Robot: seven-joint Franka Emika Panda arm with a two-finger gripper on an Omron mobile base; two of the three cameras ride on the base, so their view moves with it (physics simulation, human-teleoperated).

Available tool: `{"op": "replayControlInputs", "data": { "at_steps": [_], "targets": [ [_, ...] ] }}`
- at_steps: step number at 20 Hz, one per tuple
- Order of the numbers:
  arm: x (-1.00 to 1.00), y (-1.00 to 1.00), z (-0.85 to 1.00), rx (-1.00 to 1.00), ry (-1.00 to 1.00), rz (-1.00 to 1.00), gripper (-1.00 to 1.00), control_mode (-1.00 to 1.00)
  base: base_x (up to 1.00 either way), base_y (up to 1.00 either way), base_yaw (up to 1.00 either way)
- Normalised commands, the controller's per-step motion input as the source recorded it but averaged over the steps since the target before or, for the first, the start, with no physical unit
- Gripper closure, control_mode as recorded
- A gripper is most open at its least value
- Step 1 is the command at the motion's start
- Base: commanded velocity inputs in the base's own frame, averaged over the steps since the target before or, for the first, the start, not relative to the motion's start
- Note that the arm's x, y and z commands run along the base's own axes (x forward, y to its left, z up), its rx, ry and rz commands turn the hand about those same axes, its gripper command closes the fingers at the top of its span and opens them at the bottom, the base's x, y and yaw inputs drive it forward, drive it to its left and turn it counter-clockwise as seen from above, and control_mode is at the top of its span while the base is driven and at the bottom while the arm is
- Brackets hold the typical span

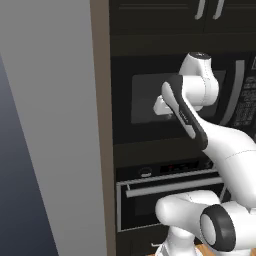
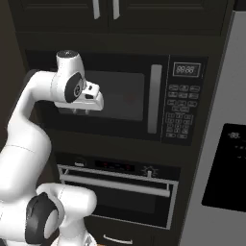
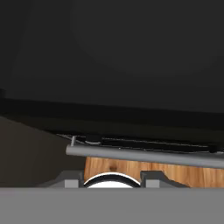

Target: Open the microwave door.

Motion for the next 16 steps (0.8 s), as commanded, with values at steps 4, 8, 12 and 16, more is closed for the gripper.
{"op": "replayControlInputs", "data": {
  "at_steps": [4,8,12,16],
  "targets": [
    [-0.22,0.0,0.0,0.0,-0.15,0.0,-1.0,-1.0,0.0,0.0,0.0],
    [-0.9,-0.04,0.11,0.0,-0.47,0.0,-1.0,-1.0,0.0,0.0,0.0],
    [-0.99,-0.24,0.23,0.04,-0.54,0.0,-1.0,-1.0,0.0,0.0,0.0],
    [-0.95,-0.58,0.18,0.03,-0.55,0.0,-1.0,-1.0,0.0,0.0,0.0]
  ]
}}
